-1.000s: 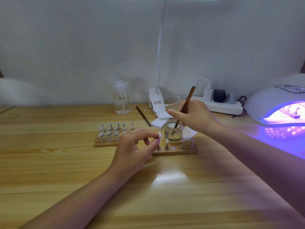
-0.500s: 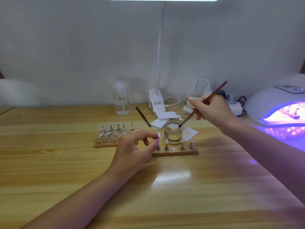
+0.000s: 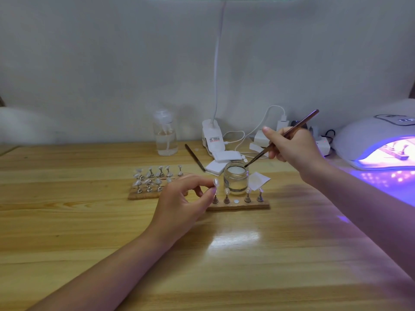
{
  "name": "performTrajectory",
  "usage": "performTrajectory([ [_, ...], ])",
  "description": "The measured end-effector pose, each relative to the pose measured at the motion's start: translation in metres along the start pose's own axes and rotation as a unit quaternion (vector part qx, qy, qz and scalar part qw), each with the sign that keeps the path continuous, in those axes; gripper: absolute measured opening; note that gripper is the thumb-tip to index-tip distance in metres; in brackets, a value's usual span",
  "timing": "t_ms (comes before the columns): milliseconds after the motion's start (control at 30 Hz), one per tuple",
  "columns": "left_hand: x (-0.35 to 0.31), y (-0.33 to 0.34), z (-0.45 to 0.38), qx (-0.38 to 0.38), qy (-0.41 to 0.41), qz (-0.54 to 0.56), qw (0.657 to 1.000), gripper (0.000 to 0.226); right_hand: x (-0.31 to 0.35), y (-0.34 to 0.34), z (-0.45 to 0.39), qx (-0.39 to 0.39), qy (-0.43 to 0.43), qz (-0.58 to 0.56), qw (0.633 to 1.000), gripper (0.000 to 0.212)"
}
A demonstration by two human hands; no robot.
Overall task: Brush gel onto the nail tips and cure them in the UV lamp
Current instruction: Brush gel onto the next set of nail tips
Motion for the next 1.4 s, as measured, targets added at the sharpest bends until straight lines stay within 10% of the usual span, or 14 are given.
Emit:
performTrajectory([
  [433,0.006,0.002,0.000,0.008,-0.023,-0.008,1.000,0.026,0.002,-0.017,0.032,-0.066,-0.055,-0.081,0.993,0.039],
  [700,0.006,0.004,0.000,0.014,-0.018,-0.015,1.000,0.029,0.027,0.032,0.098,0.065,-0.220,-0.124,0.965,0.015],
  [1400,0.005,0.006,0.003,0.028,-0.040,-0.005,0.999,0.029,0.024,0.045,0.113,0.120,-0.226,-0.067,0.964,0.033],
])
Point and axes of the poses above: each hand's wrist, its own z-axis away from the middle knuckle, its own y-axis out of the palm, x = y × z, the point moved 9 cm from there along -z, towards the middle knuckle, and after that the axes turned 15 degrees about -z, right-handed, at the moved point
